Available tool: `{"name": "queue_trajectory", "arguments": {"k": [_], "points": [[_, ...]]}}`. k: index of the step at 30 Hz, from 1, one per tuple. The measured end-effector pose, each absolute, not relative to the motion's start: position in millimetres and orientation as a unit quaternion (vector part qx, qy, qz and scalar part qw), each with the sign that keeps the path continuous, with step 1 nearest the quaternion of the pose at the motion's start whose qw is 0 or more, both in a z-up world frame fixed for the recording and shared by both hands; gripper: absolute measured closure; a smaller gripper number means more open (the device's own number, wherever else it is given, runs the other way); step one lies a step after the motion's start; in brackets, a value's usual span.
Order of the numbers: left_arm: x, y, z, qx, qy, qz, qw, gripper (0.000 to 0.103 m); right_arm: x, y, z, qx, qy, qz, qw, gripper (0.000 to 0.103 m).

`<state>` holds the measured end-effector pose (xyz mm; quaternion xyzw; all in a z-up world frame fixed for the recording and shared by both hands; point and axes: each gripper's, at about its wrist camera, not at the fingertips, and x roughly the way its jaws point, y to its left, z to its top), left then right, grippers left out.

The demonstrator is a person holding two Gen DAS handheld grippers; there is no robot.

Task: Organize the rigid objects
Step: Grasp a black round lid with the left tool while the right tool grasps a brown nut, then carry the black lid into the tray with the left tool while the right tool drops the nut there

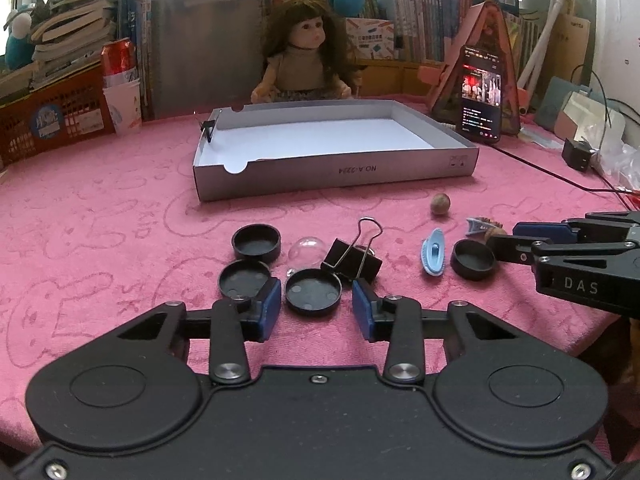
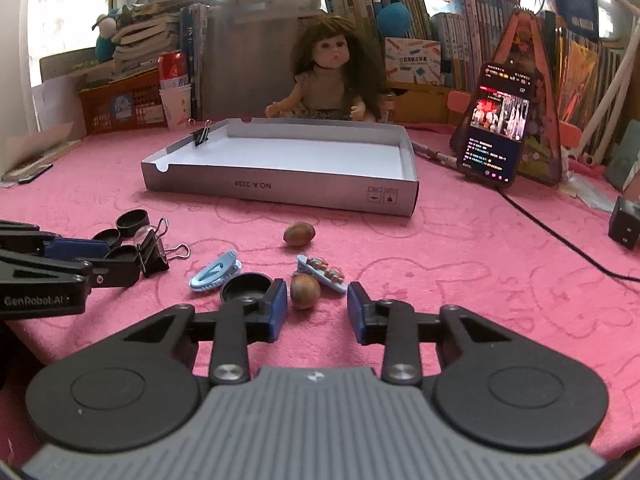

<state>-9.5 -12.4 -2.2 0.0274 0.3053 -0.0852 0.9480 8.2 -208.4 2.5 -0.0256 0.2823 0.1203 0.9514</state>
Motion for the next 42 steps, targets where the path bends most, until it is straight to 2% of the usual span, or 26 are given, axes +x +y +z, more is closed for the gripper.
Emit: {"name": "queue_trajectory", "arguments": {"k": [8,12,14,16,18,19,22,23,26,42], "points": [[-4,-15,-5,0.029,0.299,-0.083,0.950,0.065,10,-204,-1,-0.036,0.279,0.118,0.952,0.060],[-2,-16,-7,0.033,0.297,-0.074,0.952,0.058,10,-202,-2,-0.040,0.276,0.113,0.954,0.055],[-3,-15,-7,0.030,0.296,-0.071,0.952,0.057,10,-201,-3,-0.045,0.274,0.108,0.955,0.051],[-3,-14,-8,0.027,0.296,-0.071,0.952,0.057,9,-199,-3,-0.047,0.274,0.105,0.955,0.051],[-2,-14,-7,0.027,0.297,-0.071,0.952,0.057,9,-199,-3,-0.044,0.274,0.103,0.955,0.057],[-2,-14,-7,0.025,0.298,-0.070,0.952,0.057,9,-200,-2,-0.043,0.275,0.102,0.955,0.064],[-3,-13,-6,0.024,0.298,-0.076,0.951,0.066,7,-200,-1,-0.034,0.276,0.107,0.955,0.072],[-3,-14,-6,0.027,0.297,-0.077,0.951,0.073,7,-199,-1,-0.032,0.276,0.110,0.954,0.075],[-5,-15,-5,0.028,0.298,-0.080,0.951,0.073,5,-196,0,-0.039,0.277,0.114,0.953,0.082],[5,-14,23,0.009,0.281,-0.081,0.956,0.073,17,-198,19,-0.015,0.276,0.120,0.953,0.082]]}}
